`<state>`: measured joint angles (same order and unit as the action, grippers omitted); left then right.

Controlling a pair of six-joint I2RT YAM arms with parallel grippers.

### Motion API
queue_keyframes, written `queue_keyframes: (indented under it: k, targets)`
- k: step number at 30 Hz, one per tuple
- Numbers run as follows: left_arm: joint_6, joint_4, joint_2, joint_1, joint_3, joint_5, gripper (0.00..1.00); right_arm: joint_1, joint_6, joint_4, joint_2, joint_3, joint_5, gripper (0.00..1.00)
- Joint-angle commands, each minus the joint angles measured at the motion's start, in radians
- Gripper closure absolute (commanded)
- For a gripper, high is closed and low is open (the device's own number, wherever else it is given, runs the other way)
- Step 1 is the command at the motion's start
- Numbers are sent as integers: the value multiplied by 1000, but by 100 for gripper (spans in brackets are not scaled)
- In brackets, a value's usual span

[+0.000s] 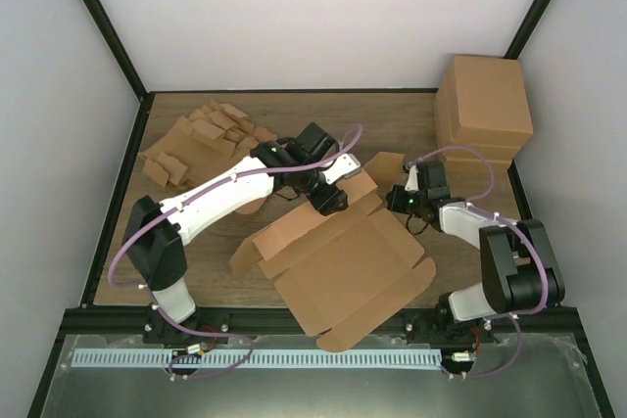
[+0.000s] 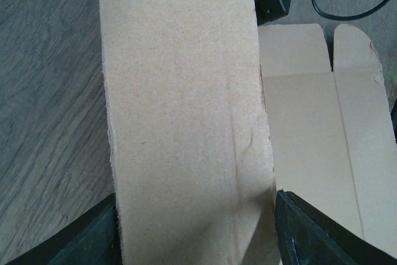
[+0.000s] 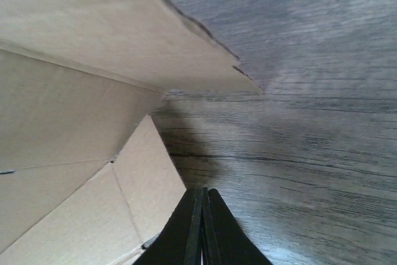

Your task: Fold the paper box

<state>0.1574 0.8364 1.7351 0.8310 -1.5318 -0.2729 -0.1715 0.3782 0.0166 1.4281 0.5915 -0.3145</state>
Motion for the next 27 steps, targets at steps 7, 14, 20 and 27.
queue_keyframes:
  k: [7, 14, 20, 27]
  targets:
    - [-2, 56, 39, 8, 5, -43, 35, 1, 16, -153, 109, -11, 48, 99]
    - [0, 53, 41, 8, 1, -49, 35, -13, 6, -156, 140, 12, -49, 99]
    - [1, 55, 50, 7, -7, -50, 35, -15, -10, -207, 53, -34, -233, 99]
    - [4, 57, 61, 8, -18, -59, 35, -17, -25, -203, 75, -33, -311, 99]
